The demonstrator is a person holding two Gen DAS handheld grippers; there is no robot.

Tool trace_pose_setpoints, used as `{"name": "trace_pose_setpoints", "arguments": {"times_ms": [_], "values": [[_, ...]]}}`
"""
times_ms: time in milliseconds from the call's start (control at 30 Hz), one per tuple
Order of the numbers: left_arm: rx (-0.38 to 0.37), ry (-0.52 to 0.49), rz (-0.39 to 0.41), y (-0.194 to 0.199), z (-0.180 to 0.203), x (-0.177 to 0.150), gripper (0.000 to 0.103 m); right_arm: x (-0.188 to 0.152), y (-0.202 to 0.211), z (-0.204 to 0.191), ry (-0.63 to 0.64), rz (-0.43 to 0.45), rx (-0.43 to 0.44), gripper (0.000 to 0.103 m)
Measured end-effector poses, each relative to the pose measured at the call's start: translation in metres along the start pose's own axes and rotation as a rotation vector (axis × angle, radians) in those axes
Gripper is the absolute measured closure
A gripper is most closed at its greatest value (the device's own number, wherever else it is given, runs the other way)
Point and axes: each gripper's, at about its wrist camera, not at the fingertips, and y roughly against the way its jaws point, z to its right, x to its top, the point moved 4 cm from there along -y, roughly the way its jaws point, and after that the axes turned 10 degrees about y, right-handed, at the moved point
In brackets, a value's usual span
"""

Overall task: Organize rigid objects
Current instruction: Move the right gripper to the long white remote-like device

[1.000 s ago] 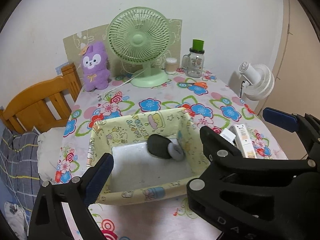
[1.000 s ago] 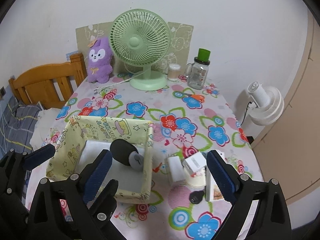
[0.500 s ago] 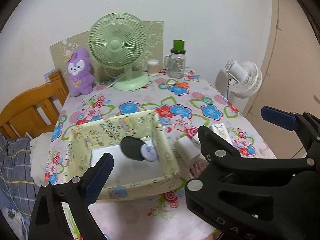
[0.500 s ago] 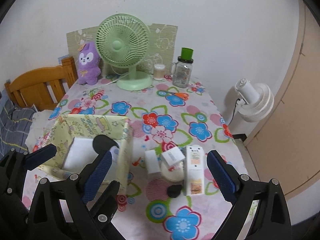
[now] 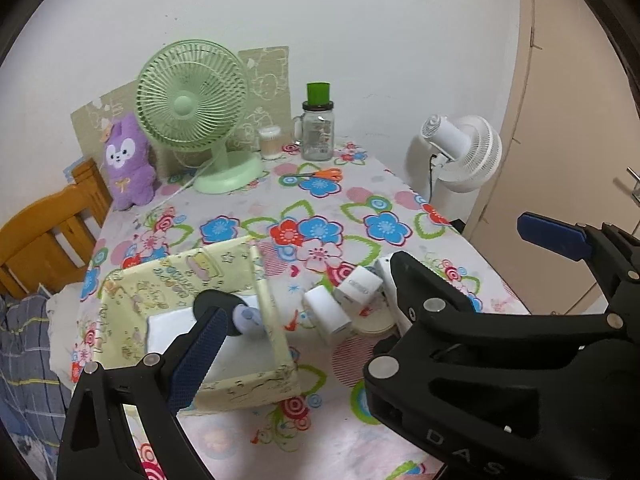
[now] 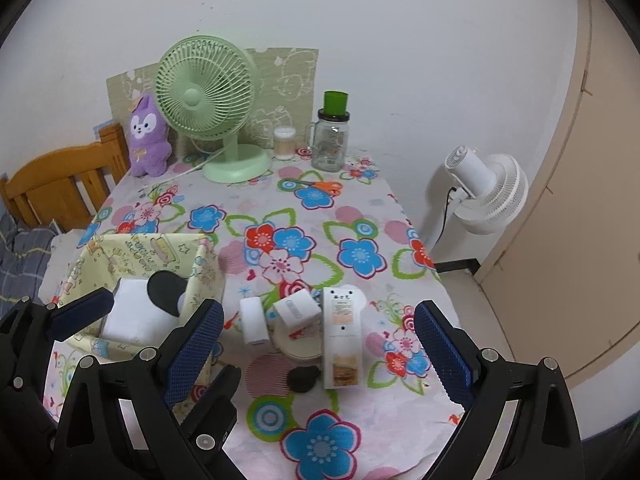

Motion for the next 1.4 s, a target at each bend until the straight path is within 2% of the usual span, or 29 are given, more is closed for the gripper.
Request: {"name": "trace_pose_setpoints", "arguments": {"times_ms": [467, 667, 1100, 1400], "values": [[-0.017, -0.033, -0.054, -0.030, 0.033, 0.000, 0.004, -0.014, -0.029, 0.035, -0.047, -0.069, 0.015, 0.005], [-0.055, -0.021, -0.098, -0.046, 0.043, -0.004, 0.004, -0.022, -0.043, 0.046, -0.053, -0.087, 0.035, 0.006], [-0.039, -0.037, -0.150, -0.084, 0.052, -0.017, 0.005, -0.039, -0.087, 0.051, -0.055, -0.154, 0.082, 0.006], [-0.006, -0.026, -0.194, -0.107, 0.044, -0.026, 0.005, -0.047, -0.115, 0.042, -0.027, -0.200, 0.132, 0.014]]}}
